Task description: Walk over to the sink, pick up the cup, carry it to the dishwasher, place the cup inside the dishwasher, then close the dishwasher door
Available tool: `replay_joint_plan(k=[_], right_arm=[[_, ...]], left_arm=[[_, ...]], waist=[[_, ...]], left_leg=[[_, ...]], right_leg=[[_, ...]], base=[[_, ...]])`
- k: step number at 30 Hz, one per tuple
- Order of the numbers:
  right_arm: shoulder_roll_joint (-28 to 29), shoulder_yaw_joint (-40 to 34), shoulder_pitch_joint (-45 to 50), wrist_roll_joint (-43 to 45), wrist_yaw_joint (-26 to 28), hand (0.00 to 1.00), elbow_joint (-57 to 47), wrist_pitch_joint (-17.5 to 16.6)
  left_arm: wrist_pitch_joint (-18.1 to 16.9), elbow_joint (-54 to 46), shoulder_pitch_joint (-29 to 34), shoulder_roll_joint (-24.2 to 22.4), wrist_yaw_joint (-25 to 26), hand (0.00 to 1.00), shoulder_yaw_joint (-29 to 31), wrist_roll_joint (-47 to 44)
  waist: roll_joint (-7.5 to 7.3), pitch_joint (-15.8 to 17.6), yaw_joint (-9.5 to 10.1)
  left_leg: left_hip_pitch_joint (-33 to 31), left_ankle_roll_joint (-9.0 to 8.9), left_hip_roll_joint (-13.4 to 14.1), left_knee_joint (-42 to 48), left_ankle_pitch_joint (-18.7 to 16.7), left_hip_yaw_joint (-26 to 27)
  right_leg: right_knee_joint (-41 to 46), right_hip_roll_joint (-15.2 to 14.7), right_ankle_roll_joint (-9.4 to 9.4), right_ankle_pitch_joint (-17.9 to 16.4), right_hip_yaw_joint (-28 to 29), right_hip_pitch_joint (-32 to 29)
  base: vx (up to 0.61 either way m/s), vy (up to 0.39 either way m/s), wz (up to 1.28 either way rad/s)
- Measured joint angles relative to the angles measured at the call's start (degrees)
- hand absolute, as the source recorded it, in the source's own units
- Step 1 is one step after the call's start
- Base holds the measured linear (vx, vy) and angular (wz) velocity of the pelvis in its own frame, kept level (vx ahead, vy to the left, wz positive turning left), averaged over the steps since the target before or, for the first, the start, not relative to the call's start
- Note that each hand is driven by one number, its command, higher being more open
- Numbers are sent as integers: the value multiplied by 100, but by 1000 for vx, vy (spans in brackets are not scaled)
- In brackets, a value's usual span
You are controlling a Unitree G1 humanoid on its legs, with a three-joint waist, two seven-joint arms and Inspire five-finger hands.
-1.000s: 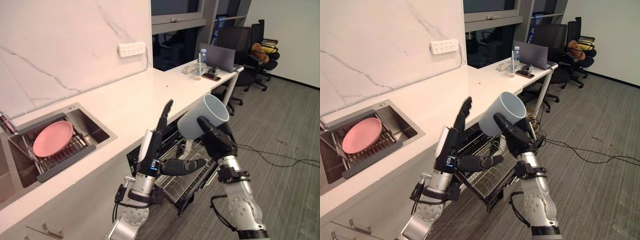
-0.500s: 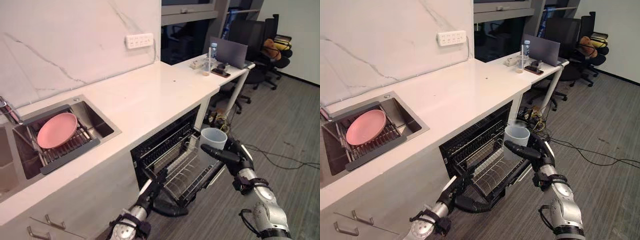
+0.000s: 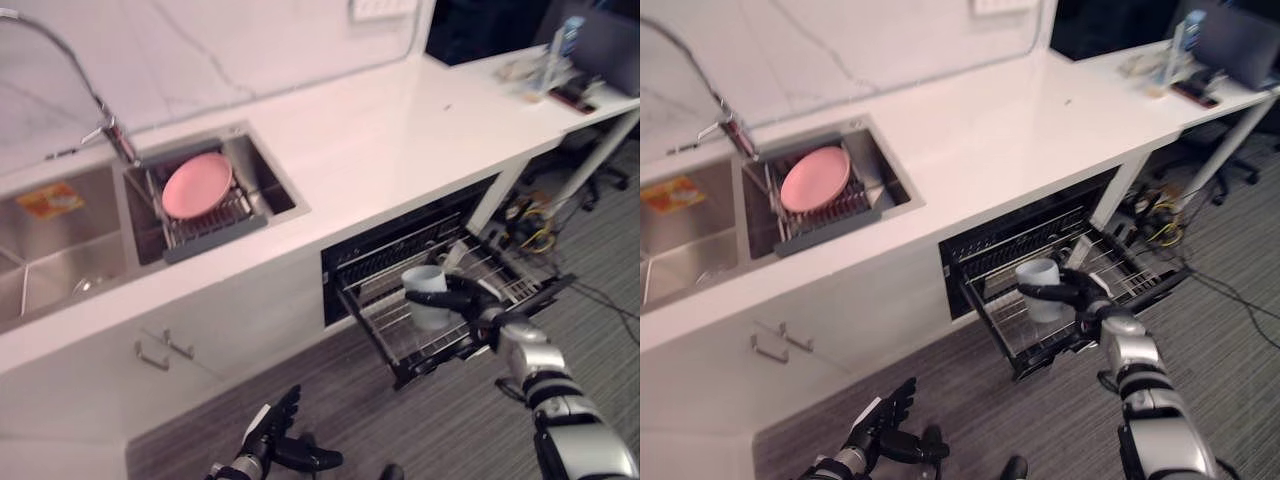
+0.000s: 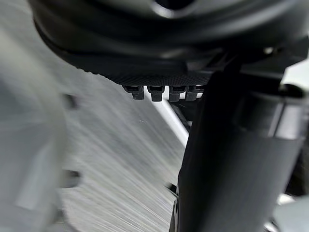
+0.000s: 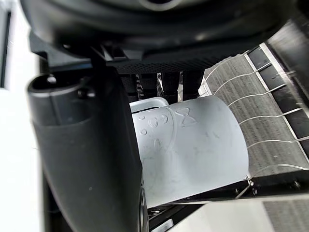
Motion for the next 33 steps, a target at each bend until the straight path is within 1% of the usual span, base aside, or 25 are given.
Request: replay_joint_plan(k=[4, 5, 7, 8, 9, 11, 15, 20, 22, 23, 26, 33], right_arm=[[-357, 141, -922, -20, 18, 0, 421, -1], [-428, 225, -1183, -54, 17, 0, 527, -1], [-438, 231, -1381, -156, 16, 0, 596, -1], [-450, 242, -1511, -177, 33, 0, 707, 0], [-471, 273, -1693, -222, 74, 0, 901, 6], [-480, 273, -1877, -241, 109, 0, 1054, 42], [-493, 276, -2095, -469, 273, 0, 1346, 218], [-492, 273, -2099, -497, 473, 0, 1588, 408], [-491, 260, -2099, -558, 507, 0, 1639, 408], [-490, 260, -2099, -561, 520, 100, 1658, 409], [-490, 207, -2110, -561, 530, 100, 1670, 376], [-385, 203, -2144, -561, 541, 100, 1679, 380]], left_arm=[[-60, 129, -419, 19, 359, 100, 127, 103], [-129, 130, -533, 20, 423, 100, 210, 102], [-222, 131, -616, 25, 517, 100, 308, 101], [-282, 146, -666, 38, 562, 100, 353, 101], [-345, 185, -706, 39, 624, 100, 389, 102], [-419, 313, -772, 35, 686, 100, 403, 103], [-418, 639, -863, 34, 763, 100, 418, 98], [-418, 773, -920, 18, 774, 100, 418, 95], [-418, 771, -999, -34, 772, 100, 418, 94], [-419, 769, -1016, -40, 772, 100, 417, 94], [-404, 774, -1069, -42, 768, 100, 422, 66], [-355, 802, -1074, -50, 749, 100, 417, 42]], waist=[[11, 467, 180], [17, 599, 226], [21, 767, 269], [33, 849, 324], [70, 887, 374], [131, 1008, 408], [208, 1077, 527], [252, 1114, 584], [331, 1175, 590], [341, 1186, 602], [372, 1230, 649], [369, 1236, 670]], left_leg=[[-247, 25, 2, 1, 94, -66], [-319, 29, 1, 2, 117, -77], [-341, 33, -4, 2, 124, -95], [-386, 35, -6, 3, 129, -98], [-507, 37, -8, 3, 150, -118], [-538, 46, -15, 4, 160, -129], [-793, 49, -16, 15, 166, -138], [-927, 68, -29, 62, 178, -217], [-948, 67, -25, 103, 177, -280], [-949, 66, -26, 107, 176, -289], [-996, 30, 5, 107, 171, -315], [-1034, 29, 48, 108, 212, -320]], right_leg=[[2, 13, -35, 67, -65, -217], [2, 13, -40, 86, -75, -283], [5, 10, -40, 90, -91, -296], [27, 6, -40, 90, -92, -346], [62, -3, -40, 90, -99, -471], [87, -17, -40, 89, -97, -507], [174, -38, -43, 87, -86, -774], [233, -56, -74, 62, -77, -878], [306, -65, -112, 18, -78, -880], [328, -71, -114, -10, -78, -882], [516, -83, -112, -123, -83, -996], [552, -47, -140, -149, -83, -1047]], base=[[-12, 22, 11], [1, 13, 6], [10, 7, 4], [21, 2, 5], [28, 1, 5], [35, 2, 3], [41, -6, 1], [67, -4, 9], [43, -3, 13], [21, -1, 10], [8, -5, 3], [39, -13, -1]])
